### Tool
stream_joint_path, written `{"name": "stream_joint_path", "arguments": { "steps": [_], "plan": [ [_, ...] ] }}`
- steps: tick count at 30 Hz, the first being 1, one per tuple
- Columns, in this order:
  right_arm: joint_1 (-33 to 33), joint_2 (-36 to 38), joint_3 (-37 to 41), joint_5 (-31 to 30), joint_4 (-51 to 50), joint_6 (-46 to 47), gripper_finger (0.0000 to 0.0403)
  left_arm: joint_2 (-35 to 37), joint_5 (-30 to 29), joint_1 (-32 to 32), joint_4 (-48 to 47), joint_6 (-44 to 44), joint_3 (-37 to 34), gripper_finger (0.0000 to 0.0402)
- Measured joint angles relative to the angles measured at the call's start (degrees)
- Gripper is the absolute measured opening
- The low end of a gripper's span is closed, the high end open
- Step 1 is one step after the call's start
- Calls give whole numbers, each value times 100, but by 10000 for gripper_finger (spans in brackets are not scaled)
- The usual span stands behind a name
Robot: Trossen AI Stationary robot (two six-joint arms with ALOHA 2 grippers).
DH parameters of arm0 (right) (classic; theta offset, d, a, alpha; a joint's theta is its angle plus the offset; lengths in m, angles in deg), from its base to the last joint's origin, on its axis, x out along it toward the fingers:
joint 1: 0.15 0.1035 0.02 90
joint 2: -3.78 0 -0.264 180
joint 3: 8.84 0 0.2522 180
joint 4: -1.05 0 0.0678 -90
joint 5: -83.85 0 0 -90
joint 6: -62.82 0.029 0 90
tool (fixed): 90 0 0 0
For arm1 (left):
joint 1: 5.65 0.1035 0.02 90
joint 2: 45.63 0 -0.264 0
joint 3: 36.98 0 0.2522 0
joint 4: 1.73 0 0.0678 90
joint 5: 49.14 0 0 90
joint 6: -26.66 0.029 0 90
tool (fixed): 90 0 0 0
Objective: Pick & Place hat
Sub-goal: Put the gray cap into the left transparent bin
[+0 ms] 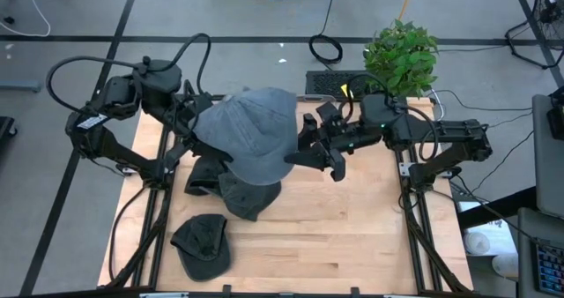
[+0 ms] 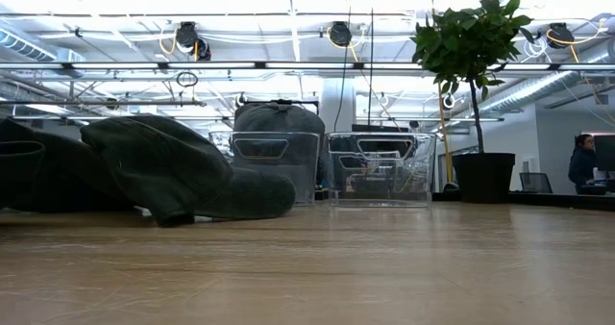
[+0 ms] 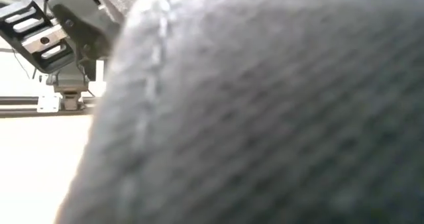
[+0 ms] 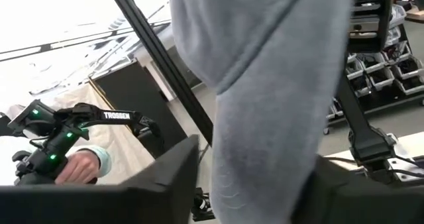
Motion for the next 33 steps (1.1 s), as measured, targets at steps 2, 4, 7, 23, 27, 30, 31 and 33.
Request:
{"name": "stream_joint_path", "arguments": {
  "steps": [2, 4, 7, 23, 27, 30, 31, 33],
  "plan": [
    [0, 13, 0, -2, 4, -31, 114, 1, -14, 0, -4, 1, 0, 8],
    [1, 26, 0, 22, 26, -132, 64, 1, -28, 2, -14, 1, 0, 8],
    [13, 35, 0, 94, 98, -399, 12, 0, -111, 3, -43, 1, 0, 8],
    [28, 504, 0, 179, -554, -982, 1, 160, -252, 20, -5, -67, -2, 105],
    [37, 677, -9, 65, -946, -1083, 1, 305, -635, 72, -46, -19, 0, 135],
    [49, 754, -4, 103, -1291, -1194, 1, 396, -1004, 213, -37, -16, 0, 163],
    [53, 784, -4, 132, -1400, -1217, 1, 427, -1088, 273, -10, -13, 0, 173],
    [55, 826, -4, 123, -1636, -1250, 1, 501, -1147, 393, -2, 45, 0, 194]
  ]
}}
